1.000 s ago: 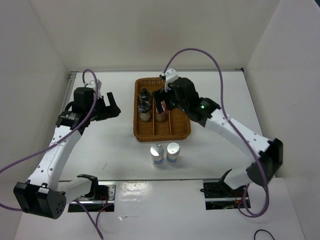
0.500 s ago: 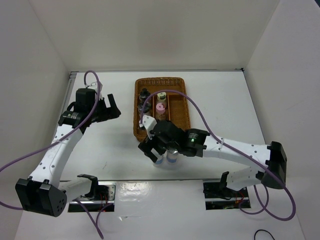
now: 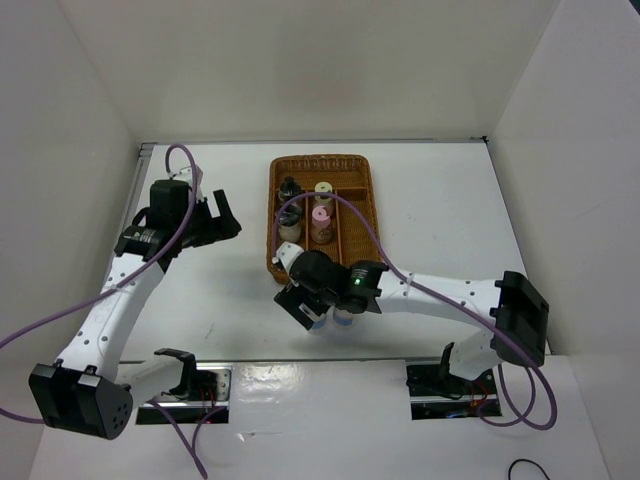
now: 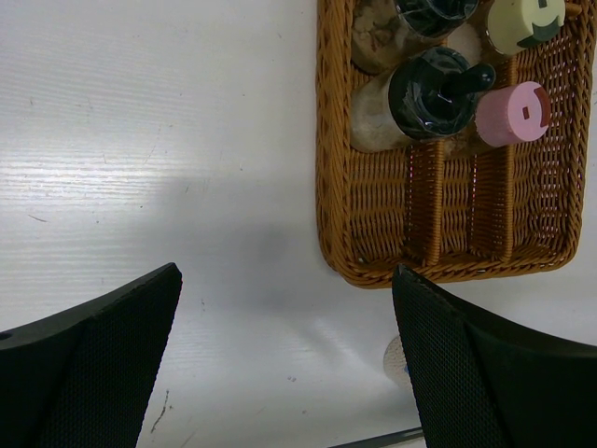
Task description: Organize the condiment bottles
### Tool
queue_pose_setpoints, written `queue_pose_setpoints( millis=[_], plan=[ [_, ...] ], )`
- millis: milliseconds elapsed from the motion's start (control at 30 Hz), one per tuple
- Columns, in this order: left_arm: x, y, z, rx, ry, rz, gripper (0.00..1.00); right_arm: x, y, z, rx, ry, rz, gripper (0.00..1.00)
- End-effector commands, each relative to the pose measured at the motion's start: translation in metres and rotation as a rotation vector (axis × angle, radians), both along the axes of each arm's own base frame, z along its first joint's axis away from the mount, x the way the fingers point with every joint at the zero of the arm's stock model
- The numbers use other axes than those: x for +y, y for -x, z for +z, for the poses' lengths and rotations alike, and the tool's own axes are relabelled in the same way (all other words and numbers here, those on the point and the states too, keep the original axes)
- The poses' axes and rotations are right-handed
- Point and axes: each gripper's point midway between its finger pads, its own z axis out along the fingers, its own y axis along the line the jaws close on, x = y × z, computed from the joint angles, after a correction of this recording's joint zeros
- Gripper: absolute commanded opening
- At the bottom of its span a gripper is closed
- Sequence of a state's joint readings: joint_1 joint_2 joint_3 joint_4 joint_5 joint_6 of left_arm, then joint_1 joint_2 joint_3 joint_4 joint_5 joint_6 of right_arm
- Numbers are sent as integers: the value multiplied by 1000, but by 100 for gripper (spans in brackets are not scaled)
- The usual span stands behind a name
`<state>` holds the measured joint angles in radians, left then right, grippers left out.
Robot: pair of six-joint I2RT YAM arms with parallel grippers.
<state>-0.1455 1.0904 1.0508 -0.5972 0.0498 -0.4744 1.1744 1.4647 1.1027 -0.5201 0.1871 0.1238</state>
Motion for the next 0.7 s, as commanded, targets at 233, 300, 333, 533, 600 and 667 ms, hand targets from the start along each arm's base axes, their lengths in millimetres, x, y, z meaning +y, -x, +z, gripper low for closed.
queue_pose_setpoints(
  millis=[233,300,333,533,600,667],
  plan=[
    [2,-4,9,-48,-2,6,99,-7,5,-19,32,71,-18,92],
    [2,-4,9,-48,-2,6,99,-7,5,-23,37,82,-18,83],
    [2,-5,6,-38,-3,6,99,-7,5,-23,37,83,-18,79],
    [2,-5,6,-38,-3,6,99,-1,4,-27,48,90,-13,49],
    [3,-5,6,-40,-10,0,99,1,3,-21,41,73,-13,44],
    [3,-5,6,-40,-10,0,99,5,0,-7,24,49,-18,40]
  ],
)
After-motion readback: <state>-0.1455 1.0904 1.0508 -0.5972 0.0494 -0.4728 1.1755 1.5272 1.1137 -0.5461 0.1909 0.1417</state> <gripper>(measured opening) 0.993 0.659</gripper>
